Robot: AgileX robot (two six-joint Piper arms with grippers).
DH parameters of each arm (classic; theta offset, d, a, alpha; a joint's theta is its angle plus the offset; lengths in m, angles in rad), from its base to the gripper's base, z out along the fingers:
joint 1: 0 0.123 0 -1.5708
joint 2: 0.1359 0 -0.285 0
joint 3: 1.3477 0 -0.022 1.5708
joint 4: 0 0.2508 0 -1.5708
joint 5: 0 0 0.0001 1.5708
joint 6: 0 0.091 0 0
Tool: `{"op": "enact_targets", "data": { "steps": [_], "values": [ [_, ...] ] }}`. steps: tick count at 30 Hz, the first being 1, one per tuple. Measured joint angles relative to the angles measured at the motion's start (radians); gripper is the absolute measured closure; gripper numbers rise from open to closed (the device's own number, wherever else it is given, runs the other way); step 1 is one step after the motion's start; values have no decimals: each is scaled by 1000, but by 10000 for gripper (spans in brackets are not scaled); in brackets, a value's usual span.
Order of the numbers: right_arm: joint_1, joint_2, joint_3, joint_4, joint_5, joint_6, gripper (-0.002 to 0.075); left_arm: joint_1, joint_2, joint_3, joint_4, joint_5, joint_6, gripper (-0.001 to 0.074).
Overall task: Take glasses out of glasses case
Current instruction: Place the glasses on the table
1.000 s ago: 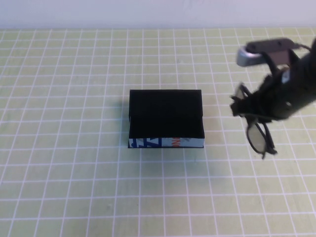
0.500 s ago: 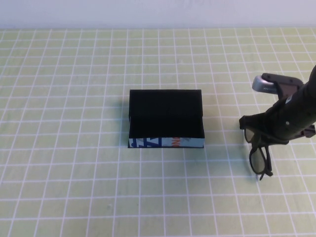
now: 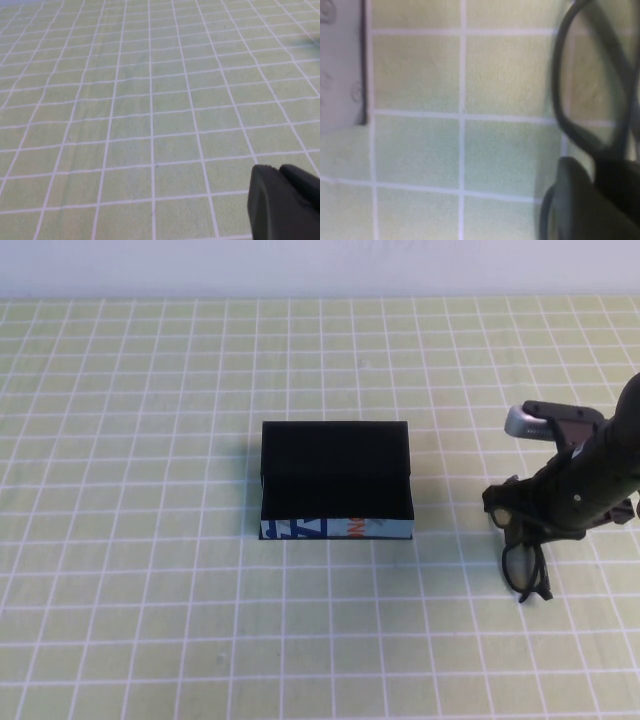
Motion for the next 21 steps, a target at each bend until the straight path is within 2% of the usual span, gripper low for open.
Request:
{"op": "enact_targets", "data": {
  "steps": [4, 8, 18, 21],
  "values": [
    [0, 12, 0, -11, 0, 0, 487, 0, 0, 0, 0, 0, 0, 739],
    [0, 9, 0, -33, 0, 0, 406, 0, 0, 0, 0, 0, 0, 739],
    [0, -138, 0, -78, 30, 7, 388, 0, 0, 0, 0, 0, 0, 739],
    [0, -194, 0, -88, 84, 22, 436, 0, 0, 0, 0, 0, 0, 739]
  ]
}}
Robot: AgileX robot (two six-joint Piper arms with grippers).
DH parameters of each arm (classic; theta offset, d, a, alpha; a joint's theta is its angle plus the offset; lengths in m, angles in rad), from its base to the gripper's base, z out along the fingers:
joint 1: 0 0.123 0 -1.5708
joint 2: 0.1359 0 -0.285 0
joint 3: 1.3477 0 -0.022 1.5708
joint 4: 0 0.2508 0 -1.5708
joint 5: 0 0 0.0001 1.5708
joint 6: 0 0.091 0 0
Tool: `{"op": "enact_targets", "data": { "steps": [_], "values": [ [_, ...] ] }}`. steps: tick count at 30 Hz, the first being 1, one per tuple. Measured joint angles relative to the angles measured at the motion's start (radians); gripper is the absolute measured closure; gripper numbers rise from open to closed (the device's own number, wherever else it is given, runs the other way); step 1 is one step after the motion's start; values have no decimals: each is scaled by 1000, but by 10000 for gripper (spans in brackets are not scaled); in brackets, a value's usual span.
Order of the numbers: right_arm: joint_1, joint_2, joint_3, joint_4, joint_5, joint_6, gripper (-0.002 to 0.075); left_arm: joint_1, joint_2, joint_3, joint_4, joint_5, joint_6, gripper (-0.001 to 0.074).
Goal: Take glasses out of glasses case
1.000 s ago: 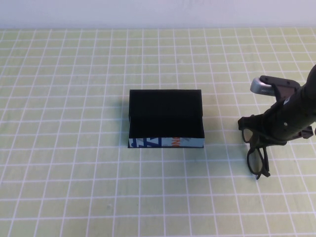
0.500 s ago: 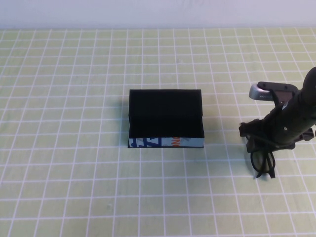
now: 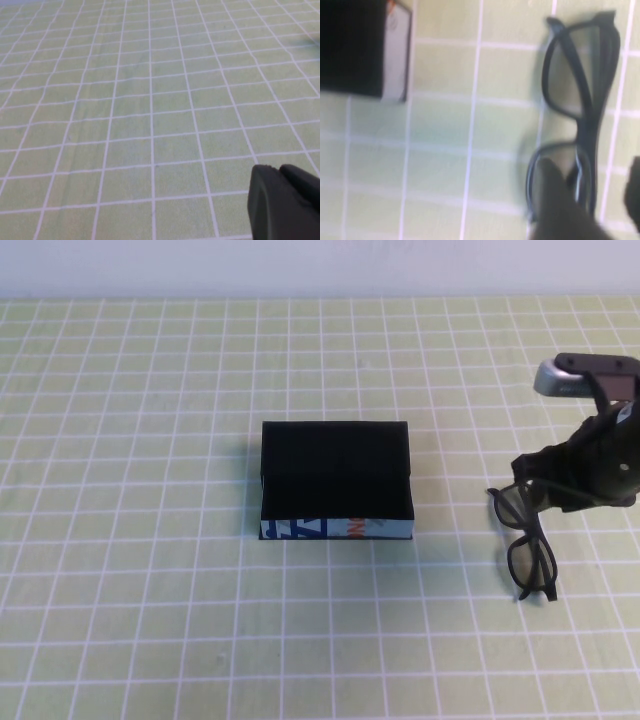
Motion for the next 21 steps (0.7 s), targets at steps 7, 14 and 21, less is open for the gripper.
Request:
{"op": "enact_targets", "data": {
  "steps": [7, 14, 21],
  "values": [
    [0, -139, 24, -8, 171, -20, 706, 0, 0, 0, 0, 0, 0, 739],
    [0, -388, 202, 4, 138, -25, 739, 0, 0, 0, 0, 0, 0, 739],
    [0, -670, 394, 17, 132, -25, 742, 0, 0, 0, 0, 0, 0, 739]
  ]
}}
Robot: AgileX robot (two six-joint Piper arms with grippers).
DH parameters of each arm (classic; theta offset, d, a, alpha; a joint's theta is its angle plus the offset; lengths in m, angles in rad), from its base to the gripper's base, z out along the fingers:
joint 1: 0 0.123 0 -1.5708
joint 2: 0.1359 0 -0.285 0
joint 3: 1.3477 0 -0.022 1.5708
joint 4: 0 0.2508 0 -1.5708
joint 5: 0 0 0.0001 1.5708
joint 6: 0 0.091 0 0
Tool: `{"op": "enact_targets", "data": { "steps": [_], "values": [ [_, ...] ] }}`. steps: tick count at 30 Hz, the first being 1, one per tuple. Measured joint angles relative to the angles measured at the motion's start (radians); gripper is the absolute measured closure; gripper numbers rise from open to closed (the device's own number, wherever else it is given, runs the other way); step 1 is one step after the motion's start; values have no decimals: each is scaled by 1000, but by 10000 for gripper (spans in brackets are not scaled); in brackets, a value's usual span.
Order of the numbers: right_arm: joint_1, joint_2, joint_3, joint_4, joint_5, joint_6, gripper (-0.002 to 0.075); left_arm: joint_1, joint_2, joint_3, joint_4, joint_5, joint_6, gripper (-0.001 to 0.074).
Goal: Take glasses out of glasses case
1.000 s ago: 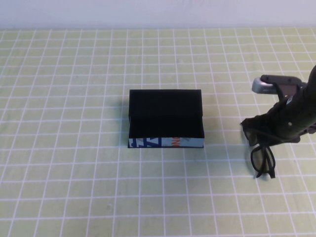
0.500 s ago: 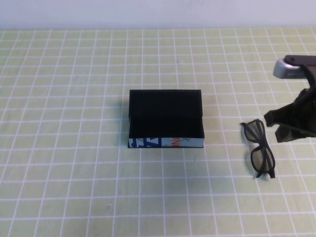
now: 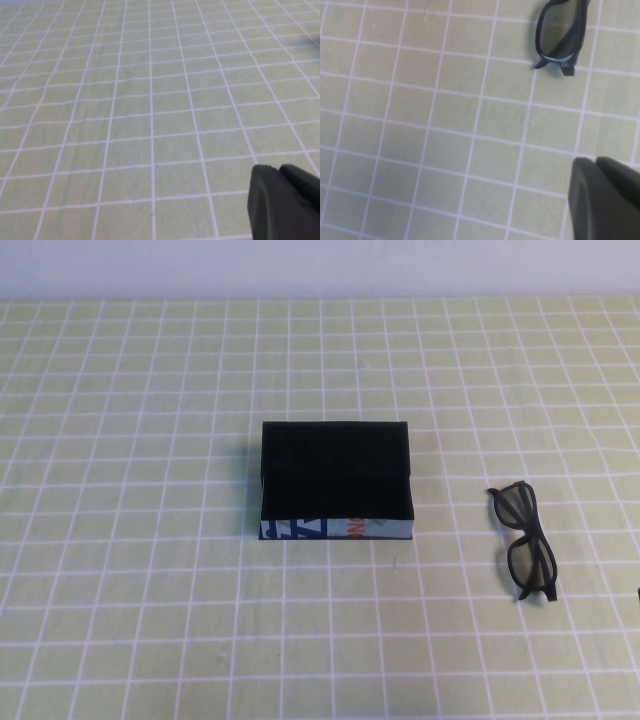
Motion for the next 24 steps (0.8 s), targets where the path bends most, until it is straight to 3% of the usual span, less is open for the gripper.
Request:
{"op": "enact_targets", "data": {
  "steps": [8, 13, 19, 24],
  "values": [
    [0, -159, 133, -22, -113, -114, 742, 0, 0, 0, 0, 0, 0, 739],
    [-11, -293, 326, -54, -391, -122, 742, 0, 0, 0, 0, 0, 0, 739],
    [-94, -584, 668, -80, -822, -126, 742, 0, 0, 0, 0, 0, 0, 739],
    [-140, -817, 796, -25, -862, -128, 743, 0, 0, 0, 0, 0, 0, 739]
  ]
}}
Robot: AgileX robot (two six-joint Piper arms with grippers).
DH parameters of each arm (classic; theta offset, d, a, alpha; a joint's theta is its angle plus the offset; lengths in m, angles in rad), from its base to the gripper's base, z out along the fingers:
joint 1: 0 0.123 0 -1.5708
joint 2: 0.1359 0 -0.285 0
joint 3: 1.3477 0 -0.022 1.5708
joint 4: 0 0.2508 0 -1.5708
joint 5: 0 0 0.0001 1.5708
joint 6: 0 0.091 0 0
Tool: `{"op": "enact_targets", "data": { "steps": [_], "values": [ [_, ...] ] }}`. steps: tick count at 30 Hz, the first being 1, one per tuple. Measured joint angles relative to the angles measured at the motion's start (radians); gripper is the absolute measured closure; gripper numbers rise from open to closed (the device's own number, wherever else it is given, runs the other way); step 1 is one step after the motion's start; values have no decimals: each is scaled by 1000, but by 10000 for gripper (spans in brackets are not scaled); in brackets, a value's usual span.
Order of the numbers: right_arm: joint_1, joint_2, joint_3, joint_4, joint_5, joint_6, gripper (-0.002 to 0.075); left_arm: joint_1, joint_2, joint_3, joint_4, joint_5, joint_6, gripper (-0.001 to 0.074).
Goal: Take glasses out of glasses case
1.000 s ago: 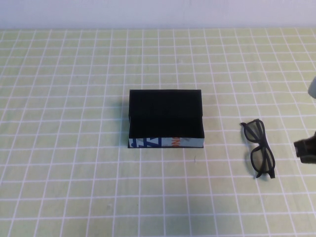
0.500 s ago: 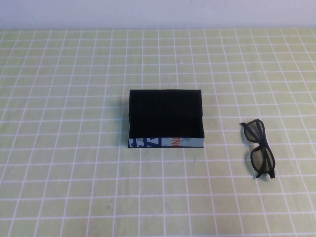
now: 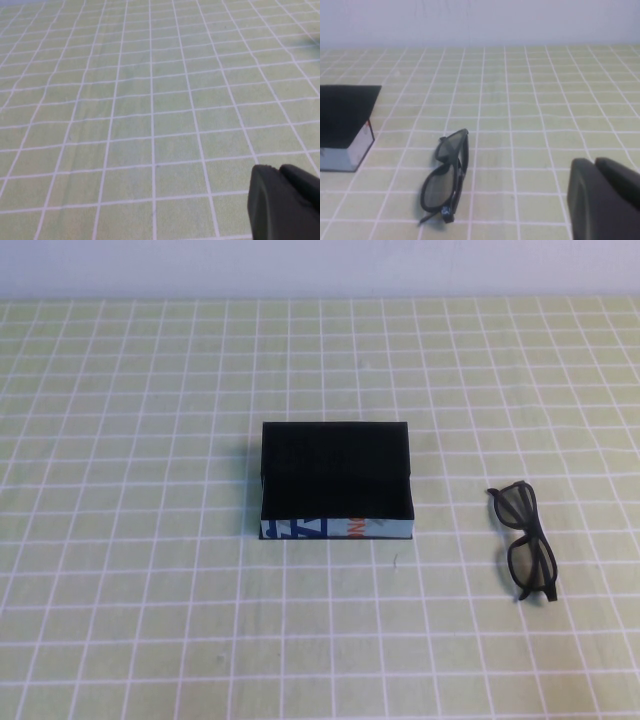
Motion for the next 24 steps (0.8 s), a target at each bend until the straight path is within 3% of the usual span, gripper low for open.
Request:
{"op": "enact_targets", "data": {
  "steps": [5, 11, 24],
  "values": [
    [-9, -148, 4, 15, 120, 0, 743, 0, 0, 0, 0, 0, 0, 739],
    [-9, -156, 6, 18, 245, 0, 743, 0, 0, 0, 0, 0, 0, 739],
    [-9, -156, 6, 21, 259, 0, 743, 0, 0, 0, 0, 0, 0, 739]
  ]
}}
